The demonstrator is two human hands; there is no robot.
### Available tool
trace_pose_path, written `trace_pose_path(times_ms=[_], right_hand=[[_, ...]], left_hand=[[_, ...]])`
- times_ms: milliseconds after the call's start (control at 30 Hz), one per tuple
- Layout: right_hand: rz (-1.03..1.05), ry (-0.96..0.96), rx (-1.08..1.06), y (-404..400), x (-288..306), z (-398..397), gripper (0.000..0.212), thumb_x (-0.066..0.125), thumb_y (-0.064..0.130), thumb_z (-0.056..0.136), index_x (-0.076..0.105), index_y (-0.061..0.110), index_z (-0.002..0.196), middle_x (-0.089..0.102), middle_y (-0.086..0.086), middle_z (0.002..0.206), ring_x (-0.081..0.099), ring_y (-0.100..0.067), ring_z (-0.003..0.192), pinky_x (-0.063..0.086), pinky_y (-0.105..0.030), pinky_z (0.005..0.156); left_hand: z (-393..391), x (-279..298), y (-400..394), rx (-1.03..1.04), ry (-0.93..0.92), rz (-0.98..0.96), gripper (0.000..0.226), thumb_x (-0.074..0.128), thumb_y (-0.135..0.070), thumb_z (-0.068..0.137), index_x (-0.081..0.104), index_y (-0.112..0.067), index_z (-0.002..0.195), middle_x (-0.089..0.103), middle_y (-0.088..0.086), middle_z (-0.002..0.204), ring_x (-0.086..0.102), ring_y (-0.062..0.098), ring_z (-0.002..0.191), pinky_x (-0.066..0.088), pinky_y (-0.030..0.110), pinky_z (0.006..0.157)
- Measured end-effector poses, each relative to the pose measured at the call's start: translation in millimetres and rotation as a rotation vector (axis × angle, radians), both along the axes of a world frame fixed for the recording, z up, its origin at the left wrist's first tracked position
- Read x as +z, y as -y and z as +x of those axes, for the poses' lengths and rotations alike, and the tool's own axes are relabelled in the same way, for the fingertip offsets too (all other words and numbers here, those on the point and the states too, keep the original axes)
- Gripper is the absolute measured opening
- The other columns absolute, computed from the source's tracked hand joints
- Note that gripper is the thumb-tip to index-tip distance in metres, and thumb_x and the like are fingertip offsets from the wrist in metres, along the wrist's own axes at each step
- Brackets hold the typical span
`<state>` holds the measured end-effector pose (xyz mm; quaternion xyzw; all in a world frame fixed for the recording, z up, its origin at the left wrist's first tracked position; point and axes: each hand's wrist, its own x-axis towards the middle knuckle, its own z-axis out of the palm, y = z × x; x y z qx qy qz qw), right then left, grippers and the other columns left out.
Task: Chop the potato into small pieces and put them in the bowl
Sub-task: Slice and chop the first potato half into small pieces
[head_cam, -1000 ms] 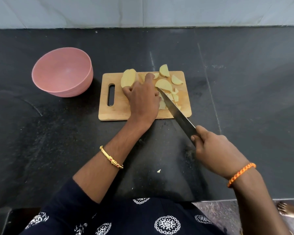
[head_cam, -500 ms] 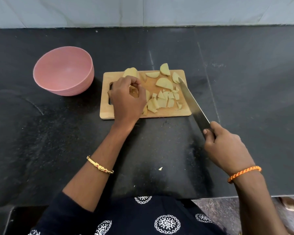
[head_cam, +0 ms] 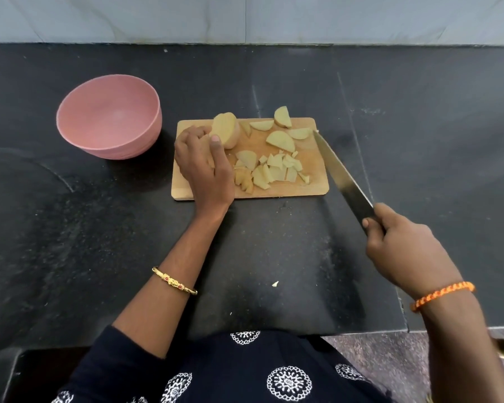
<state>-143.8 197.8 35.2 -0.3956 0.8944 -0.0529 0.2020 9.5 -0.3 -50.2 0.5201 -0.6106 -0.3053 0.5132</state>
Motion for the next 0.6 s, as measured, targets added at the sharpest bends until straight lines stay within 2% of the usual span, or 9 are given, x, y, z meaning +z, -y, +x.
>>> trace_pose_path(times_ms=[100,200,400,500,600], right_hand=[[0.062,-0.004,-0.004,5.6,2.1,-0.5,0.015,0.036,0.030,0.098,0.045,0.019,0.092,0.055,-0.011,0.072,0.057,-0.033,0.067,0.053,-0.041,0.064],[0.082,-0.021,0.047,1.0,2.5,8.5,0.015,0.034,0.029,0.099,0.044,0.019,0.095,0.055,-0.010,0.070,0.057,-0.032,0.064,0.052,-0.039,0.062],[0.075,-0.030,0.105,-15.2,-1.3,31.6,0.014,0.031,0.030,0.100,0.037,0.021,0.091,0.052,-0.007,0.064,0.054,-0.029,0.058,0.046,-0.034,0.053],[0.064,-0.022,0.133,-15.9,-2.9,38.7,0.013,0.029,0.031,0.100,0.038,0.022,0.097,0.054,-0.008,0.067,0.058,-0.030,0.061,0.053,-0.039,0.058],[0.054,-0.021,0.149,-10.2,-6.0,46.7,0.013,0.028,0.031,0.100,0.035,0.022,0.096,0.052,-0.007,0.066,0.058,-0.032,0.065,0.051,-0.038,0.058]], left_hand=[[1.2,1.1,2.3,0.022,0.021,0.024,0.046,0.028,-0.042,0.092,0.054,-0.005,0.102,0.045,-0.006,0.107,0.045,0.013,0.105,0.038,0.039,0.098],[-0.3,1.4,1.0,-0.028,0.025,0.048,0.049,0.022,-0.045,0.094,0.052,-0.008,0.103,0.045,-0.010,0.103,0.045,0.011,0.103,0.037,0.039,0.100],[-5.1,-0.8,-2.7,-0.046,-0.017,0.094,0.049,0.022,-0.044,0.097,0.049,-0.009,0.118,0.052,0.000,0.112,0.049,0.013,0.106,0.041,0.032,0.098],[-7.0,-2.4,-5.9,-0.036,-0.007,0.099,0.050,0.024,-0.042,0.098,0.045,-0.007,0.125,0.051,0.006,0.121,0.049,0.015,0.113,0.041,0.036,0.100],[-6.8,-3.0,-4.8,-0.006,-0.015,0.110,0.052,0.023,-0.043,0.098,0.046,-0.005,0.124,0.052,0.007,0.119,0.050,0.016,0.111,0.042,0.037,0.098]])
